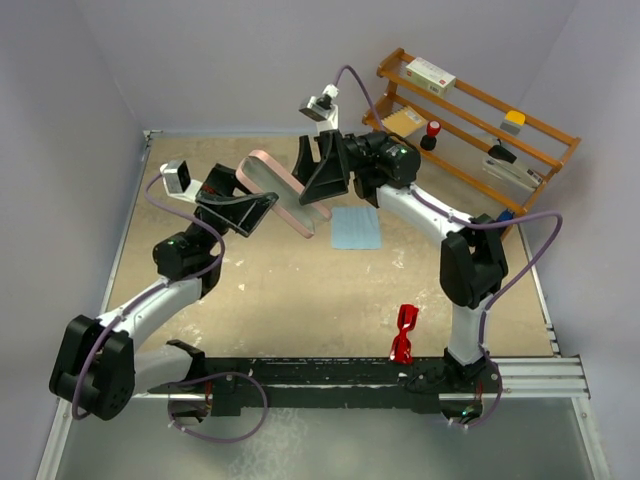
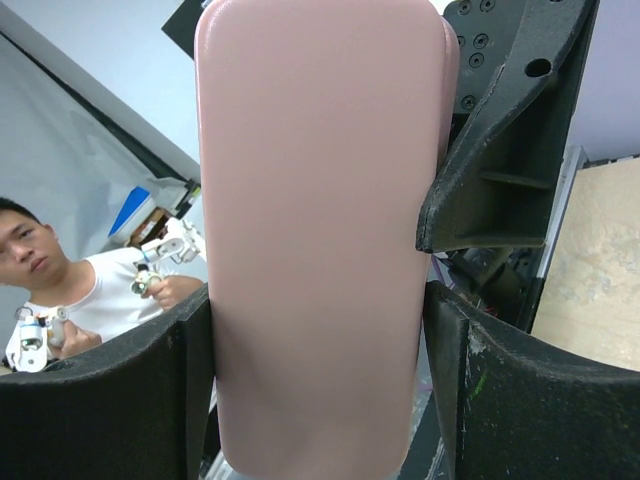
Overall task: Organize the sunglasses
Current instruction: Open the sunglasses case.
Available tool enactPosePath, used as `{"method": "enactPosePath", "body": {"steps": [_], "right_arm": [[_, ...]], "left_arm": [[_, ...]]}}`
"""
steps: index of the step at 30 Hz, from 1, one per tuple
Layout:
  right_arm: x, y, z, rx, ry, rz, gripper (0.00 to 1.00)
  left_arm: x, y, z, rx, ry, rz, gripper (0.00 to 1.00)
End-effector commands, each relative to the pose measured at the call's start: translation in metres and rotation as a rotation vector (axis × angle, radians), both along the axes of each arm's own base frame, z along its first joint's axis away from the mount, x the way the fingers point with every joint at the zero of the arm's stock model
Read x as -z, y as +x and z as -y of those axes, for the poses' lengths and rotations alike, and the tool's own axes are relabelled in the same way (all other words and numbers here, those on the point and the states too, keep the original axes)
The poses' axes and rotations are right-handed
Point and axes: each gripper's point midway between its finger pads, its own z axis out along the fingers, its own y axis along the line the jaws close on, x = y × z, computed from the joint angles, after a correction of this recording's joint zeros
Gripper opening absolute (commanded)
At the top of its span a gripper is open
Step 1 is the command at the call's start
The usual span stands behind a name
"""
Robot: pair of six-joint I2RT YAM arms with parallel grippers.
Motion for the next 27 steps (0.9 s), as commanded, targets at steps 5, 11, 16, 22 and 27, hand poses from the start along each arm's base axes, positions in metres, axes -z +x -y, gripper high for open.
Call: {"method": "enactPosePath", "body": {"steps": [5, 11, 16, 22, 27], "right_arm": [[-0.104, -0.040, 0.031, -0.021, 0.367, -0.035, 0.00], [-0.115, -0.049, 0.038, -0.030, 0.390, -0.030, 0.00], [-0.128, -0.054, 0.043, -0.050, 0.415, -0.012, 0.00], [-0.135, -0.058, 0.046, -0.055, 0.438, -0.002, 0.00], [-0.137, -0.057, 0.046, -0.059, 0.442, -0.009, 0.00]], "left_arm": [[-0.001, -0.079, 0.008, 0.157, 0.101, 0.307, 0.42], [-0.005, -0.090, 0.003, 0.156, 0.091, 0.334, 0.42], [-0.018, -0.106, -0.004, 0.168, 0.068, 0.374, 0.42], [-0.023, -0.117, -0.008, 0.177, 0.060, 0.390, 0.42], [-0.022, -0.117, -0.008, 0.185, 0.063, 0.390, 0.42]]}}
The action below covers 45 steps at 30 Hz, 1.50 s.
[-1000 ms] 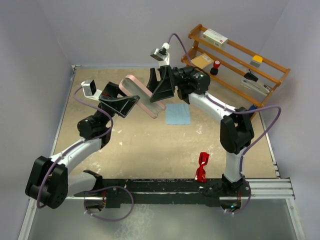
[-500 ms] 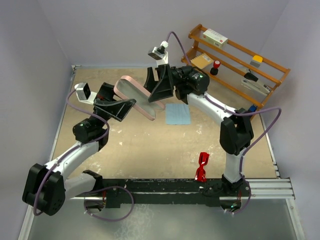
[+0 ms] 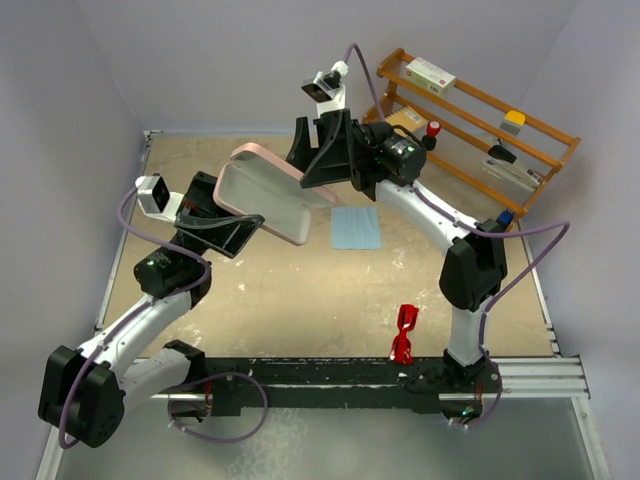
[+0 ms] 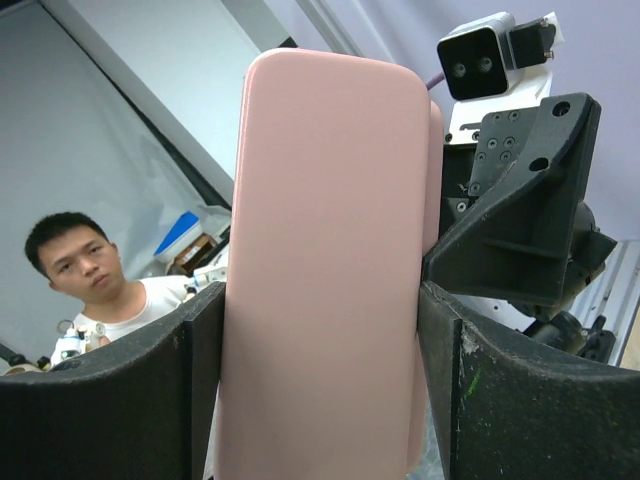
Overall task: Organize the sunglasses
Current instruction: Open the sunglasses case.
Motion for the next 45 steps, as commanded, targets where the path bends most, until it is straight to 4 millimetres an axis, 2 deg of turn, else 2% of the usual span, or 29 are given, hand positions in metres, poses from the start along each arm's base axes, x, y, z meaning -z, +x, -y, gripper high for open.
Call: {"method": "enactPosePath", "body": {"steps": [1, 7, 10, 12, 13, 17, 20, 27, 29, 32, 36, 40, 45], "right_arm": [[-0.066, -0.035, 0.044, -0.023, 0.281, 0.043, 0.00], [-0.068, -0.039, 0.046, -0.020, 0.289, 0.057, 0.00], [-0.066, -0.037, 0.045, -0.018, 0.285, 0.047, 0.00], [-0.063, -0.037, 0.044, -0.015, 0.277, 0.048, 0.00], [-0.061, -0.036, 0.043, -0.011, 0.271, 0.043, 0.00], [-0.050, -0.033, 0.040, 0.003, 0.244, 0.023, 0.00], [-0.044, -0.031, 0.039, 0.012, 0.232, 0.018, 0.00], [-0.035, -0.027, 0.037, 0.025, 0.210, 0.009, 0.00], [-0.030, -0.022, 0.037, 0.039, 0.195, -0.001, 0.00], [-0.019, -0.010, 0.039, 0.075, 0.170, -0.023, 0.00], [0.007, 0.014, 0.041, 0.133, 0.118, -0.086, 0.00], [0.030, 0.033, 0.043, 0.174, 0.070, -0.121, 0.00], [0.047, 0.047, 0.040, 0.196, 0.047, -0.155, 0.00]], "left_arm": [[0.011, -0.062, 0.008, 0.163, 0.102, 0.215, 0.42], [0.012, -0.062, 0.008, 0.152, 0.106, 0.229, 0.43], [0.016, -0.053, 0.011, 0.134, 0.120, 0.204, 0.53], [0.020, -0.038, 0.015, 0.085, 0.141, 0.157, 0.65], [0.024, -0.025, 0.018, 0.046, 0.162, 0.103, 0.69], [0.037, 0.008, 0.018, -0.128, 0.232, 0.021, 0.70], [0.041, 0.028, 0.010, -0.258, 0.253, -0.028, 0.71], [0.044, 0.056, -0.015, -0.383, 0.241, -0.085, 0.72], [0.046, 0.062, -0.024, -0.404, 0.237, -0.100, 0.72], [0.051, 0.084, -0.041, -0.470, 0.221, -0.174, 0.73], [0.058, 0.107, -0.058, -0.516, 0.174, -0.262, 0.73], [0.072, 0.127, -0.066, -0.550, 0.179, -0.327, 0.73], [0.091, 0.149, -0.071, -0.599, 0.241, -0.401, 0.73]]}}
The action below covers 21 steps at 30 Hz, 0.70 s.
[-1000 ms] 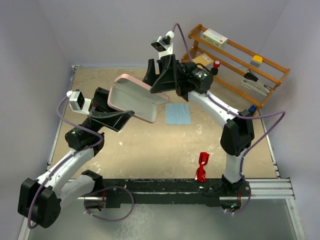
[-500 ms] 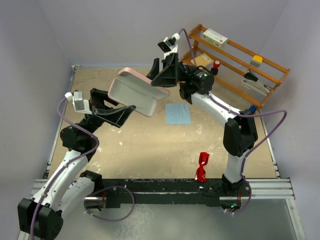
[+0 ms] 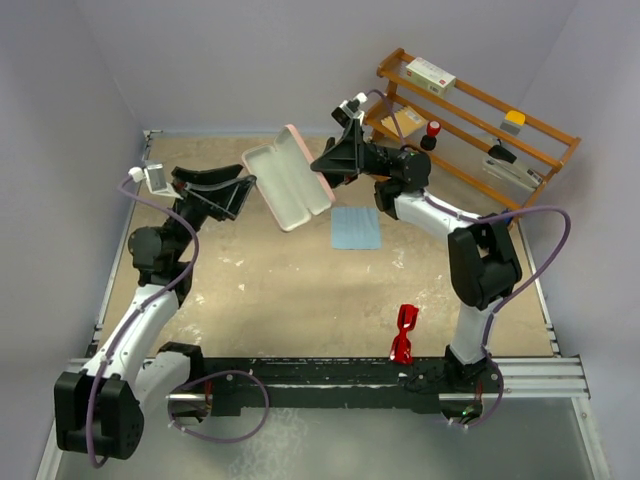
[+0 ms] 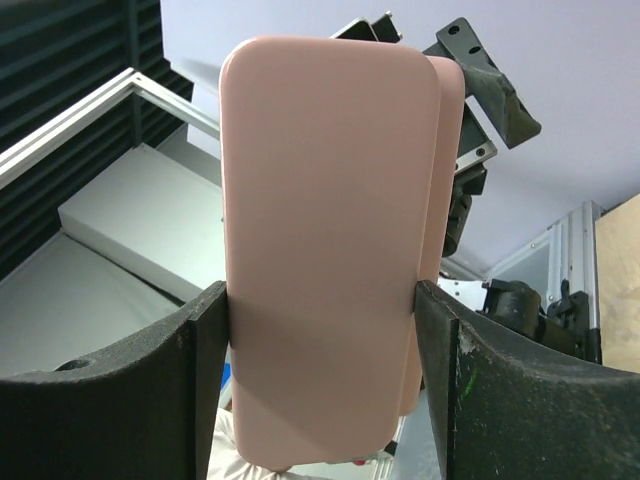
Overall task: Organize the sunglasses
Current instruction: Open the sunglasses case.
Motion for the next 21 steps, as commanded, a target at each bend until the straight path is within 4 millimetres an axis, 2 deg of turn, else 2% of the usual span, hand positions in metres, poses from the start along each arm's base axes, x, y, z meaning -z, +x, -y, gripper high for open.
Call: {"method": "enactPosePath", "body": {"steps": [1, 4, 10, 16, 21], "right_arm": [[-0.037, -0.037, 0.020, 0.008, 0.152, 0.231, 0.00], [-0.026, -0.026, 0.017, 0.015, 0.135, 0.215, 0.00], [0.009, -0.003, 0.012, 0.031, 0.076, 0.169, 0.00], [0.067, 0.017, 0.005, 0.047, -0.007, 0.096, 0.00], [0.107, 0.021, 0.001, 0.017, -0.076, 0.080, 0.00]], "left_arm": [[0.019, 0.027, -0.014, -0.098, 0.026, -0.092, 0.73], [0.029, 0.038, -0.024, -0.159, 0.031, -0.134, 0.73], [0.039, 0.060, -0.064, -0.330, 0.005, -0.207, 0.73], [0.044, 0.066, -0.072, -0.340, -0.029, -0.227, 0.73], [0.037, 0.064, -0.072, -0.337, -0.025, -0.214, 0.72]]}}
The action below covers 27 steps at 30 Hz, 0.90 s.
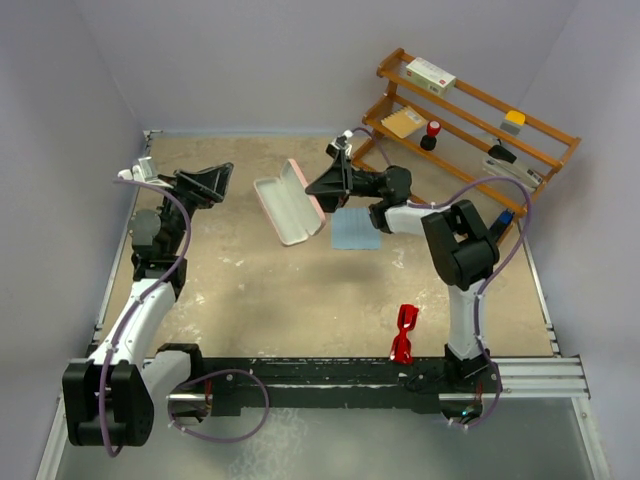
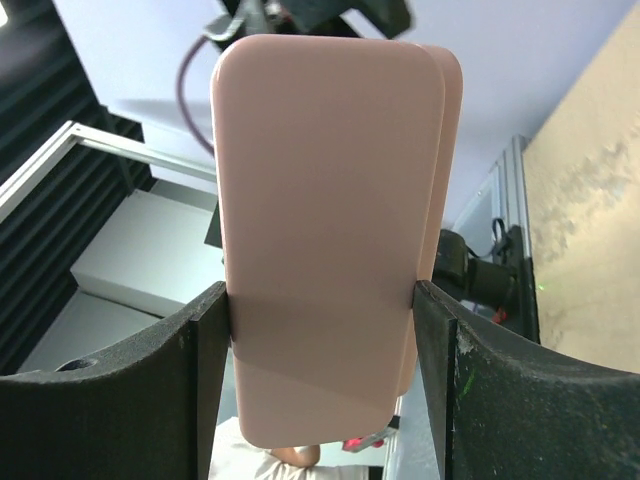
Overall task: Organize the sunglasses
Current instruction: Open the sunglasses case, then place the sunglasses case at the center of the board.
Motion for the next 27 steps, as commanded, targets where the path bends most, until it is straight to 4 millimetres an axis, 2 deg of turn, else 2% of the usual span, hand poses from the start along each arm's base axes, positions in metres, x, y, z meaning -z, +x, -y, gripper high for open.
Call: {"method": "enactPosePath", "body": {"steps": [1, 7, 13, 24, 27], "right_arm": [[0.002, -0.017, 0.008, -0.015, 0.058, 0.228, 0.00], [0.051, -0.004, 0.001, -0.018, -0.020, 0.155, 0.00], [0.099, 0.007, -0.006, -0.004, -0.122, 0.118, 0.00], [0.161, 0.035, -0.020, 0.033, -0.285, 0.086, 0.00], [0.171, 0.042, -0.025, 0.035, -0.313, 0.088, 0.00]], "left_arm": [[-0.031, -0.004, -0.005, -0.022, 0.002, 0.081, 0.72], [-0.039, -0.009, -0.007, -0.028, -0.007, 0.098, 0.72], [-0.036, -0.011, -0.004, -0.002, -0.041, 0.096, 0.73], [-0.038, -0.015, 0.003, 0.043, -0.044, 0.090, 0.72], [-0.037, -0.017, 0.005, 0.052, -0.035, 0.087, 0.72]]}}
